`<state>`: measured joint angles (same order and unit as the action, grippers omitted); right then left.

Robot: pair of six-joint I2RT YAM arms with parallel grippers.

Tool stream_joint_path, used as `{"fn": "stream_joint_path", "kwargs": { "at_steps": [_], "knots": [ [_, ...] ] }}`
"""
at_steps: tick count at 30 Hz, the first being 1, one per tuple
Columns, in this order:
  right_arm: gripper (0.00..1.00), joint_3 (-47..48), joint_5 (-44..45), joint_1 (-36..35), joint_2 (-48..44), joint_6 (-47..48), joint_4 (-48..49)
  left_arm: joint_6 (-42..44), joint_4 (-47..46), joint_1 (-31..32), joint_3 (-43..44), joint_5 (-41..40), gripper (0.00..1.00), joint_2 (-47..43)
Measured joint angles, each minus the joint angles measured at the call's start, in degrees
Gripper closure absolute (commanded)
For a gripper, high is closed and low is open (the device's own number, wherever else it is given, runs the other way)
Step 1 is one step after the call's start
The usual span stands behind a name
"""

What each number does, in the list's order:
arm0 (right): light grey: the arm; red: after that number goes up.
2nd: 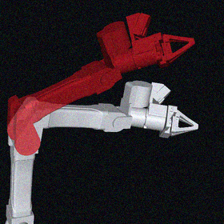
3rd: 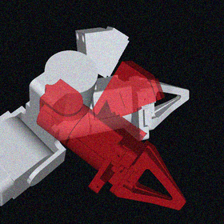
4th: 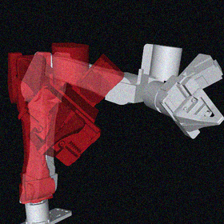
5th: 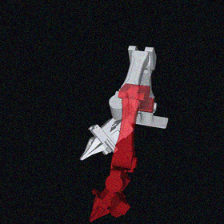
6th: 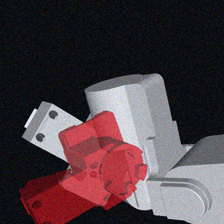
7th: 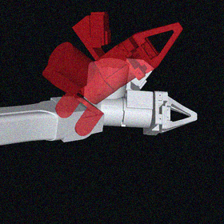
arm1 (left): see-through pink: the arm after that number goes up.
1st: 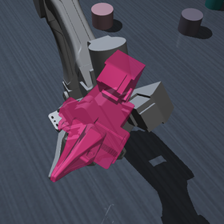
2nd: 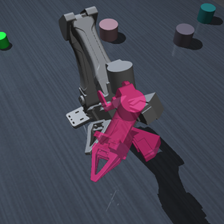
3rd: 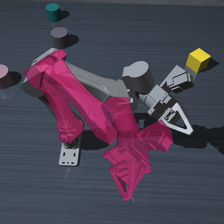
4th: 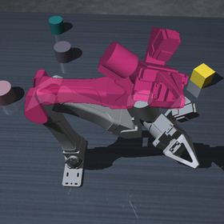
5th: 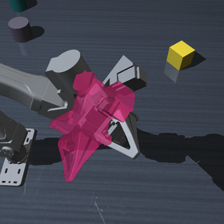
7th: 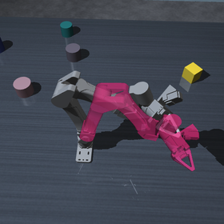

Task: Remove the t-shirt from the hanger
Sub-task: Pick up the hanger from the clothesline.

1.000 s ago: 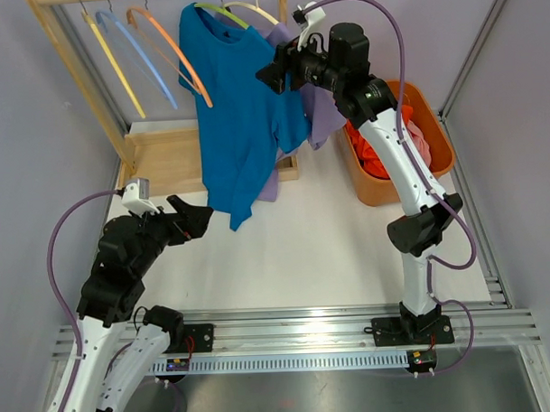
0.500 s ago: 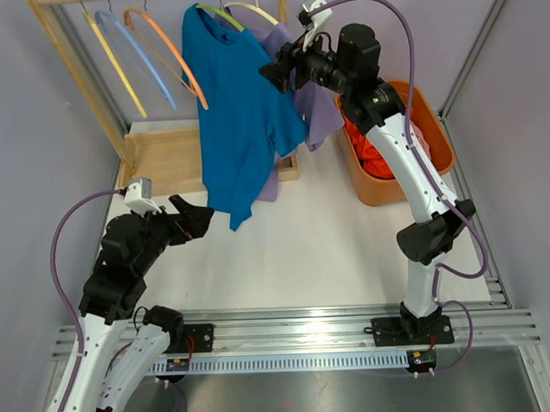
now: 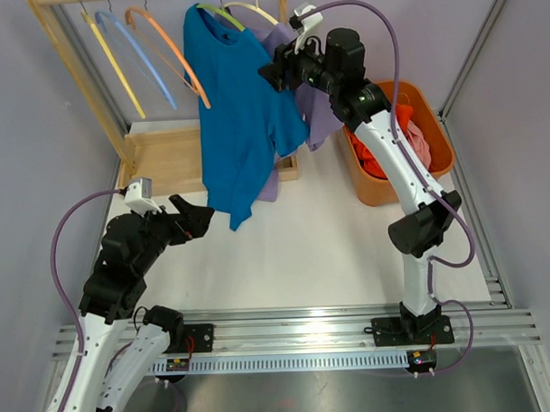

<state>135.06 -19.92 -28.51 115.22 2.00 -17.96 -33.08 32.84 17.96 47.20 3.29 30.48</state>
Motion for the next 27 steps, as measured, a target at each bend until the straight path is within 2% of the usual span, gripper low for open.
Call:
{"fn": "stream_joint_path", "kwargs": {
  "at_steps": [1, 4, 5, 8, 9, 27],
  "knots": [
    [0.42, 0.3, 0.0, 0.0, 0.6, 0.1, 0.0, 0.0, 0.0, 0.0, 0.0, 0.0, 0.01, 0.0],
    [0.59, 0.5, 0.3, 0.0, 1.7, 0.4, 0.0, 0.0, 0.0, 0.0, 0.0, 0.0, 0.01, 0.0],
    [0.71, 0.5, 0.4, 0.0, 1.9, 0.5, 0.0, 0.0, 0.0, 0.0, 0.0, 0.0, 0.01, 0.0],
    [0.88, 0.5, 0.7, 0.0, 2.2, 0.8, 0.0, 0.0, 0.0, 0.0, 0.0, 0.0, 0.01, 0.0],
    [1.0, 0.7, 1.7, 0.0, 2.2, 0.5, 0.0, 0.0, 0.0, 0.0, 0.0, 0.0, 0.01, 0.0],
    [1.0, 9.1, 1.8, 0.0, 4.3, 0.5, -1.6, 0.0, -0.4, 0.0, 0.0, 0.0, 0.01, 0.8]
  ]
}}
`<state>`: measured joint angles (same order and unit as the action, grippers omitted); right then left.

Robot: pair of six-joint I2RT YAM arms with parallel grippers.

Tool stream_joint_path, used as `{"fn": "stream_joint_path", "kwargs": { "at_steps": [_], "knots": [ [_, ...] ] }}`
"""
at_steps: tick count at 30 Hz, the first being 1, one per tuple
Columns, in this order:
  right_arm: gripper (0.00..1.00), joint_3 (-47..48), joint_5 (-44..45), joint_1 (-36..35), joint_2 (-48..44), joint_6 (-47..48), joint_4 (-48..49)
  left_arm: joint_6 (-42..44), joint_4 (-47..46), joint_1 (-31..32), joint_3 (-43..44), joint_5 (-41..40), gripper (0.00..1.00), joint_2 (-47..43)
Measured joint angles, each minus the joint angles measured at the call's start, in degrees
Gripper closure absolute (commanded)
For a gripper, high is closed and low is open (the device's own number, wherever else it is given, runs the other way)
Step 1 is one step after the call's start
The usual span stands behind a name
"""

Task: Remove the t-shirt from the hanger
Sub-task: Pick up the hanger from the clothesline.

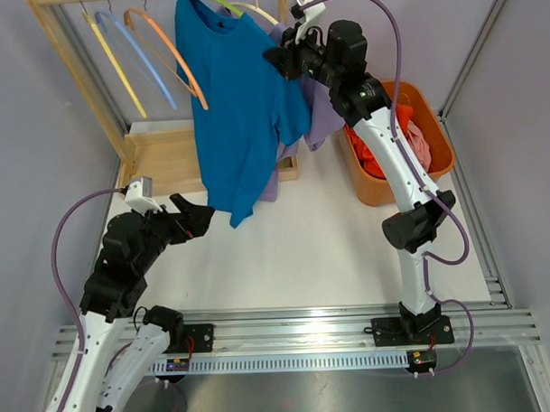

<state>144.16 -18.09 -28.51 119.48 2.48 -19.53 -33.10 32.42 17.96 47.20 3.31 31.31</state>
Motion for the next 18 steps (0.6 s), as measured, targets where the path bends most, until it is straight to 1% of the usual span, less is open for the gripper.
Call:
{"fn": "stream_joint_path", "kwargs": {
  "at_steps": [8, 14, 18],
  "knots": [
    [1.0, -1.2, -0.9, 0.0, -0.7, -0.6, 0.3, 0.0, 0.0, 0.0, 0.0, 0.0, 0.01, -1.0],
    [1.0, -8.2, -2.7, 0.4, -5.1, -0.9, 1.6, 0.5, 0.1, 0.0, 0.0, -0.1, 0.01, -2.3],
    [1.0, -11.2, -4.7, 1.4, -8.2, -1.2, 1.6, 1.4, 0.0, 0.0, 0.0, -0.1, 0.01, -2.8]
  ]
}}
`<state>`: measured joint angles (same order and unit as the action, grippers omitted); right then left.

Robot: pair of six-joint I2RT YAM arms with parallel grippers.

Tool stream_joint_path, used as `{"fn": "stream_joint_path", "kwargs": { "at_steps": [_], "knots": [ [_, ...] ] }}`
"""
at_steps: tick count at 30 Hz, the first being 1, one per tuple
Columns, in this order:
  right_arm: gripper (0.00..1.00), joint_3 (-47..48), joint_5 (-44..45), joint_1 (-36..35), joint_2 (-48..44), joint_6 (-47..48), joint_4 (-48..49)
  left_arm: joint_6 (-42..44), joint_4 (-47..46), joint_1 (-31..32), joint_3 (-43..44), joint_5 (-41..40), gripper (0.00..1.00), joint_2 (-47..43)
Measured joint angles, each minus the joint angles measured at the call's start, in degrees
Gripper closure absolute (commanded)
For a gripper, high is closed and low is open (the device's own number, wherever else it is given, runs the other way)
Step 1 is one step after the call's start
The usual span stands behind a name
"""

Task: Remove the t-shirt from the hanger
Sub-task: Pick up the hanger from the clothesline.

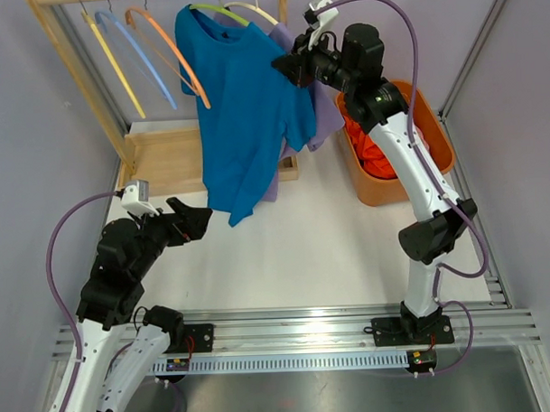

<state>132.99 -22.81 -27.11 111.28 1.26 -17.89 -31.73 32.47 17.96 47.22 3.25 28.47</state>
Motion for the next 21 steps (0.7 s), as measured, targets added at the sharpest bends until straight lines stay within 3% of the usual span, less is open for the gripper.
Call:
{"fn": "stream_joint_path", "kwargs": {
  "at_steps": [8, 13, 21],
  "knots": [
    [1.0, -8.4, -4.6, 2.2, -6.6, 0.0, 1.4, 0.5, 0.6, 0.0, 0.0, 0.1, 0.01, -1.1],
    [1.0, -13.6, -13.0, 4.8, -10.3, 1.0, 0.9, 2.5, 0.4, 0.0, 0.0, 1.7, 0.01, -2.6],
    [1.0, -28.3, -25.5, 10.4, -22.5, 14.1, -12.1, 10.1, -1.6, 0.0, 0.6, 9.2, 0.01, -3.8]
  ]
}}
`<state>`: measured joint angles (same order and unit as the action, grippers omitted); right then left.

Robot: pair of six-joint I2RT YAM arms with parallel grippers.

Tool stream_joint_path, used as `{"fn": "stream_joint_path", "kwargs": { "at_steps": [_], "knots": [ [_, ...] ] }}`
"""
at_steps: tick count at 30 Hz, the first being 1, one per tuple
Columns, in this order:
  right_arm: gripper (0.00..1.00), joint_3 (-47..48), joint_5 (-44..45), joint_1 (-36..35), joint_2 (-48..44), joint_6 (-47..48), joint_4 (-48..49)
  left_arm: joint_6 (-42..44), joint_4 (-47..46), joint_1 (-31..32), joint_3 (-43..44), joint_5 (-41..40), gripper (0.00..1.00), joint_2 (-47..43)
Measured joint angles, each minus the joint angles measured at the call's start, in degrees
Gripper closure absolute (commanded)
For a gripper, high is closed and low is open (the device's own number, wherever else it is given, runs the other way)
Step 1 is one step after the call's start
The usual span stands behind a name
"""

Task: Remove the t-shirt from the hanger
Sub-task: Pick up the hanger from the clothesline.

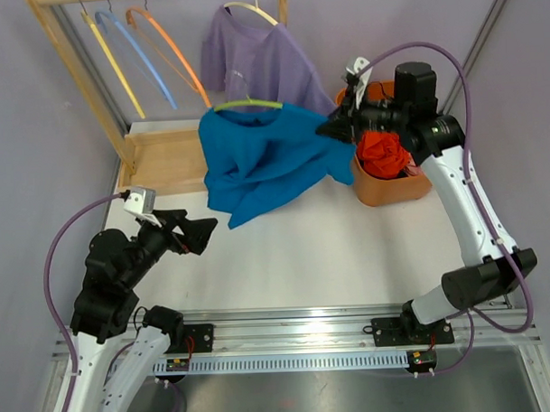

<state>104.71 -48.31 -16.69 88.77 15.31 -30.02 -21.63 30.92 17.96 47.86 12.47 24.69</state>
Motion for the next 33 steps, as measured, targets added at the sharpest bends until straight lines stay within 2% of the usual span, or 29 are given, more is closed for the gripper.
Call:
{"fn": "stream_joint_path", "kwargs": {
  "at_steps": [7, 11, 15, 24, 33],
  "knots": [
    [1.0, -15.8, -2.3, 0.8, -13.1, 16.7, -17.0, 10.8, -5.1, 0.0, 0.0, 8.9, 0.01, 0.2],
    [1.0, -20.3, -2.6, 0.8, -16.1, 23.5, -25.0, 16.1, -7.2, 0.0, 0.5, 11.7, 0.01, 2.5],
    [1.0, -21.4, -5.0, 0.8, -16.2, 27.8, -30.2, 20.7, -9.0, 0.0, 1.3, 15.1, 0.02, 8.1],
    [1.0, -21.1, -9.9, 0.8, -15.4, 32.9, -35.3, 27.0, -13.8, 0.0, 1.0, 23.5, 0.04, 17.2],
    [1.0, -16.4, -13.3, 0.8, -11.2, 35.1, -37.7, 31.7, -15.3, 0.0, 1.3, 33.4, 0.19, 26.1]
  ]
}}
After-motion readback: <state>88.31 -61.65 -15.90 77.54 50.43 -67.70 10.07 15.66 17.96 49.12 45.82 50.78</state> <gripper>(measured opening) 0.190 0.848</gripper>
